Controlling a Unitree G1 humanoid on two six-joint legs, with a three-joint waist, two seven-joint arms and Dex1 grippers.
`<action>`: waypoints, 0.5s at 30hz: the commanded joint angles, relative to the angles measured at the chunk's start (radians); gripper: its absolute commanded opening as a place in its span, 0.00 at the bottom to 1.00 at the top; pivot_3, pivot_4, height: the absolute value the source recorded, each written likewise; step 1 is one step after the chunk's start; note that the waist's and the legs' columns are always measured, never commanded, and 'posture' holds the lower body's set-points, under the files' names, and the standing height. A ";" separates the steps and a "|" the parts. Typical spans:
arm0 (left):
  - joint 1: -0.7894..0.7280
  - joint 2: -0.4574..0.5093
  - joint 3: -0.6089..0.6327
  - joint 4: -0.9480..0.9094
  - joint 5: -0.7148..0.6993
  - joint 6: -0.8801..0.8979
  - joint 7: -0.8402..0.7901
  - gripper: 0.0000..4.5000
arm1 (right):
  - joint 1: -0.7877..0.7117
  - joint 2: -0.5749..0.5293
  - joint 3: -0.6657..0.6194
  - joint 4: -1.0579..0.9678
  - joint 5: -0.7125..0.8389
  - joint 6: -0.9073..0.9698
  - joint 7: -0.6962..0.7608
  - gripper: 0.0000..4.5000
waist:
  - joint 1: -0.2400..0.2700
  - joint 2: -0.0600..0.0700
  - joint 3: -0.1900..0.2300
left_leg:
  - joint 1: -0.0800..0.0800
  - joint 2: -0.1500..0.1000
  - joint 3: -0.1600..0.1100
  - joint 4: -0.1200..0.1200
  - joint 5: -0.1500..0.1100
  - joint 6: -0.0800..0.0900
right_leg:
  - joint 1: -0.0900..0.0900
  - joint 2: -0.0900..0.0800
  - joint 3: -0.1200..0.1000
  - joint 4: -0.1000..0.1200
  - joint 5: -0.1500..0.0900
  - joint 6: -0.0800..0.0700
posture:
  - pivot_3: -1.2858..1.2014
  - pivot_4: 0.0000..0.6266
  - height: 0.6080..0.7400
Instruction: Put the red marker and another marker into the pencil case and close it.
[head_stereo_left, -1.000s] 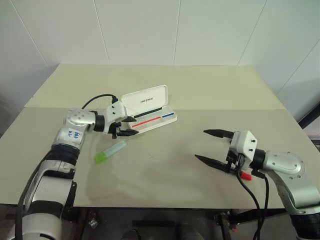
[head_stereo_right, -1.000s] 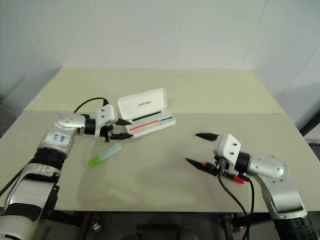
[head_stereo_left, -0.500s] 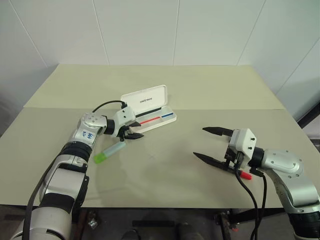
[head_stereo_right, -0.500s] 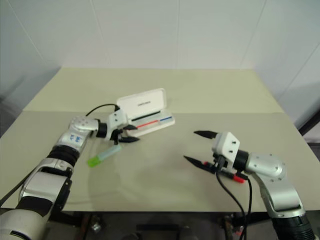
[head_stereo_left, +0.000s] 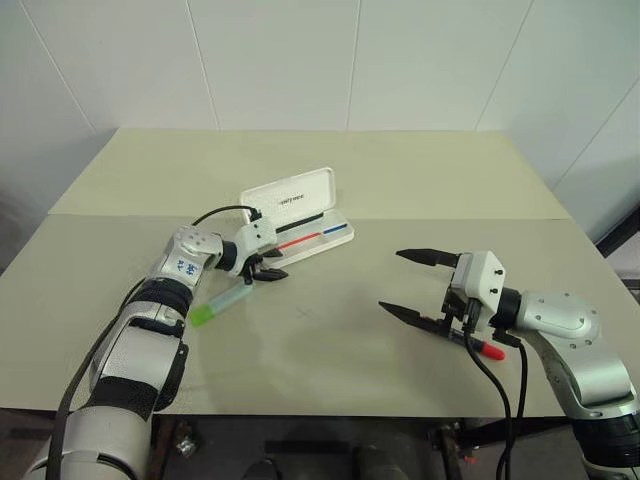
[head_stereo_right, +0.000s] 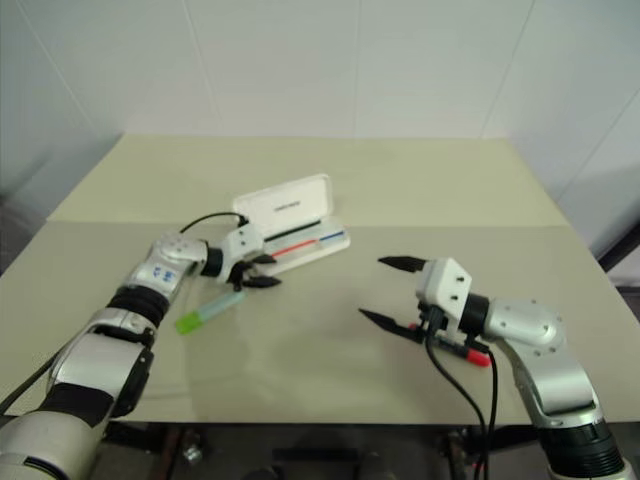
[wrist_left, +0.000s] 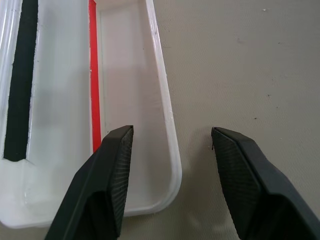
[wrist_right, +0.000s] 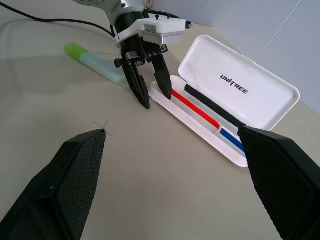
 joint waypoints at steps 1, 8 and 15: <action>-0.025 -0.003 -0.014 0.029 0.025 0.013 -0.005 0.38 | -0.024 -0.011 -0.028 -0.043 0.016 -0.006 -0.006 1.00 | -0.001 0.000 0.000 | 0.000 0.000 0.000 0.000 0.000 0.000 | 0.000 0.000 0.000 0.000 0.000 0.000 | 0.52 0.24 1.00; -0.035 -0.023 -0.011 0.054 0.031 0.010 0.028 0.01 | -0.035 -0.017 -0.039 -0.041 0.017 -0.008 -0.009 1.00 | 0.002 0.000 0.000 | 0.000 0.000 0.000 0.000 0.000 0.000 | 0.000 0.000 0.000 0.000 0.000 0.000 | 0.52 0.24 1.00; -0.029 -0.044 0.018 -0.127 -0.050 0.070 -0.117 0.01 | -0.029 -0.023 -0.045 -0.038 0.019 -0.011 -0.007 1.00 | 0.005 0.000 0.000 | 0.000 0.000 0.000 0.001 0.000 0.000 | 0.000 0.000 0.000 0.000 0.000 0.000 | 0.52 0.24 1.00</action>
